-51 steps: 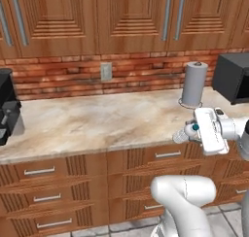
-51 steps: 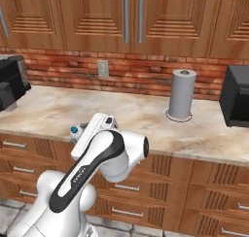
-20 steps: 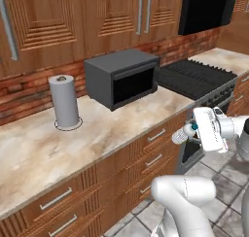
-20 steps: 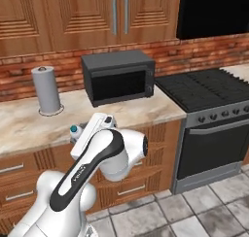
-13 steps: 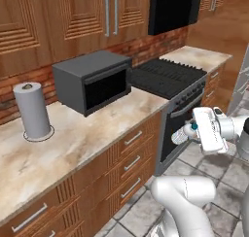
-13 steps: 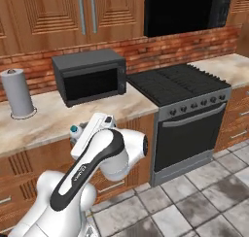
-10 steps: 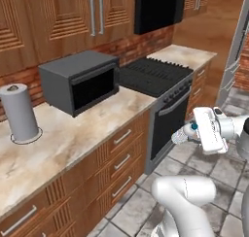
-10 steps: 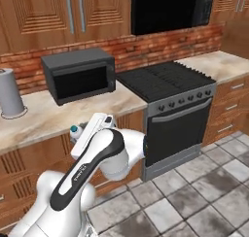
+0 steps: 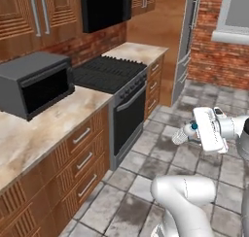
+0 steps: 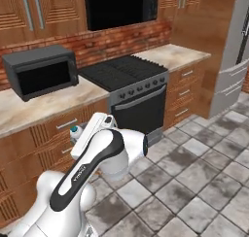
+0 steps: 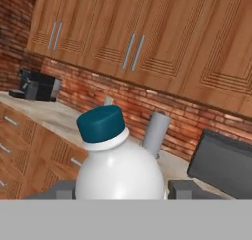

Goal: Move the drinks to the dining counter.

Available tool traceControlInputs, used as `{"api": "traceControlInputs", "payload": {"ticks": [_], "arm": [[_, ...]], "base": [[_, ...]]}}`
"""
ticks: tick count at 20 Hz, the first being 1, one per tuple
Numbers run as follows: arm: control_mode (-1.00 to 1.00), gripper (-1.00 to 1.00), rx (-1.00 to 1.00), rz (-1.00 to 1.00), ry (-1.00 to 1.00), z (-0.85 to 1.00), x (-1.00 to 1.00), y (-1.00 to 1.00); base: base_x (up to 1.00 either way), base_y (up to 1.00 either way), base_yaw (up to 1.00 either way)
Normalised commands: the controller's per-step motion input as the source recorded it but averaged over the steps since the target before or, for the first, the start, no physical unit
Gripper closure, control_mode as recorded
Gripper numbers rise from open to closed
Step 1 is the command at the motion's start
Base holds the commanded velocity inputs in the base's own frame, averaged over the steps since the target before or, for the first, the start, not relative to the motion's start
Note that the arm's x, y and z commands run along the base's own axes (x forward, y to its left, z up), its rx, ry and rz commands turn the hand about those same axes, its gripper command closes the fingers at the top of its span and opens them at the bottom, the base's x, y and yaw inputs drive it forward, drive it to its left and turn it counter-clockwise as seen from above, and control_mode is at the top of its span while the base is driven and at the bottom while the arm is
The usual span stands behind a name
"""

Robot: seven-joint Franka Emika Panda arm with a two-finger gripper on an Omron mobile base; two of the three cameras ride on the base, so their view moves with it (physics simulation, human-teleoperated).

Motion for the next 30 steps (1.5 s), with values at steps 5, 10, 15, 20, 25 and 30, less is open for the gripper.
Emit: {"api": "traceControlInputs", "payload": {"ticks": [5,10,15,20,25,30], "arm": [[1.0,1.0,0.0,0.0,0.0,0.0,0.0,0.0],[1.0,1.0,0.0,0.0,0.0,0.0,0.0,0.0],[1.0,1.0,0.0,0.0,0.0,0.0,0.0,0.0],[1.0,1.0,0.0,0.0,0.0,0.0,0.0,0.0],[1.0,1.0,0.0,0.0,0.0,0.0,0.0,0.0],[1.0,1.0,0.0,0.0,0.0,0.0,0.0,0.0]], "base": [[-0.53,-0.11,-0.36],[-0.46,0.01,-0.34],[-0.35,0.26,-0.29],[-0.34,0.25,-0.31],[-0.35,0.05,-0.37],[-0.34,0.0,-0.4]]}}
